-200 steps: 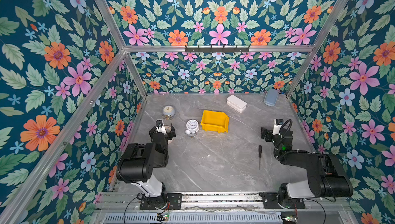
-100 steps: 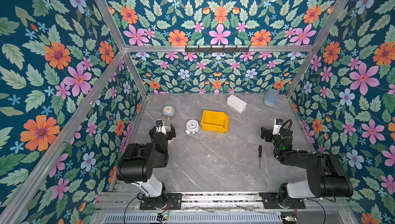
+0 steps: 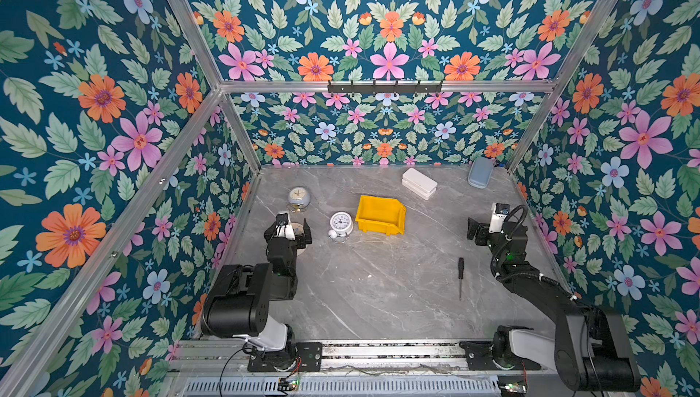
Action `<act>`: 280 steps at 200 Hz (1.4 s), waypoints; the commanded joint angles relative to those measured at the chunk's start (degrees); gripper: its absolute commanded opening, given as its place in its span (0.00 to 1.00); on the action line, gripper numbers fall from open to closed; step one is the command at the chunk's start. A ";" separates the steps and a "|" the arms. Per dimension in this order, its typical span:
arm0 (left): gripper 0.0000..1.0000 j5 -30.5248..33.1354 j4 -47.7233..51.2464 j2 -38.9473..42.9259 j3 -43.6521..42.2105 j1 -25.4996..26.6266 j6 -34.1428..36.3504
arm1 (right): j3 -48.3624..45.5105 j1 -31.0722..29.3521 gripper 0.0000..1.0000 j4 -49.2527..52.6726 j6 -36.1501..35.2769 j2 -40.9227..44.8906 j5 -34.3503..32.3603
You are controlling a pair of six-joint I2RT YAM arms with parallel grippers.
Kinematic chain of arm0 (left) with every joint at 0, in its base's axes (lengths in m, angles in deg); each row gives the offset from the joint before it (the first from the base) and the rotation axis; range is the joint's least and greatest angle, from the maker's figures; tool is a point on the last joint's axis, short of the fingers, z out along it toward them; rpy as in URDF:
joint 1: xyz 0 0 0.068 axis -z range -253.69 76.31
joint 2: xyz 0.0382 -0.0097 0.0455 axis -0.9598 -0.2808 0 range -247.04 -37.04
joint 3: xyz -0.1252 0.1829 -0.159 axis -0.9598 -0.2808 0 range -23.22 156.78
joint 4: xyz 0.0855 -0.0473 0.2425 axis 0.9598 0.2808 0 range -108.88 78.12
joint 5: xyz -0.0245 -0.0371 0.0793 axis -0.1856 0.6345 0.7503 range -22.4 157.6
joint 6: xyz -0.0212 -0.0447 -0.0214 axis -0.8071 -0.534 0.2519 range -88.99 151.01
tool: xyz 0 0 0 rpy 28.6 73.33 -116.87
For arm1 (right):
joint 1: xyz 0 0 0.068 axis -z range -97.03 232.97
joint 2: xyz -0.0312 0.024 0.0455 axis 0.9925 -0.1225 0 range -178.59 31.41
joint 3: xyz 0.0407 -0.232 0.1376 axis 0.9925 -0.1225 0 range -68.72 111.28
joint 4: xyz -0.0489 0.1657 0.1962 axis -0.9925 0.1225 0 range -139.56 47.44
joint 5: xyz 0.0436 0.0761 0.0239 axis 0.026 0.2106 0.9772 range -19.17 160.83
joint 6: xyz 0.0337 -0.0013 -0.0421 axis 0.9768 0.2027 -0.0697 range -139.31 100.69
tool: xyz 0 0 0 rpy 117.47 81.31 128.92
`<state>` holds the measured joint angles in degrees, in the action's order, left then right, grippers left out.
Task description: Put the screwdriver in the bin
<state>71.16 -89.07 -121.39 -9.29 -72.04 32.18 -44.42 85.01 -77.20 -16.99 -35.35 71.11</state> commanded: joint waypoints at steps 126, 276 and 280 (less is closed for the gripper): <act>1.00 -32.20 59.45 34.81 10.90 15.99 19.37 | 16.80 -9.76 0.99 59.79 10.77 20.25 -1.06; 1.00 -29.20 44.03 16.60 13.84 46.23 15.99 | 15.75 -18.70 0.99 70.70 22.51 11.08 -3.62; 1.00 -29.28 43.58 16.23 13.75 46.58 15.84 | 15.80 -18.72 0.99 70.73 22.70 10.37 -3.51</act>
<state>41.76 -39.67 -103.56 4.50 -27.21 49.25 -28.86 66.41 -7.34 3.71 -21.93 66.21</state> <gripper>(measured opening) 0.998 0.993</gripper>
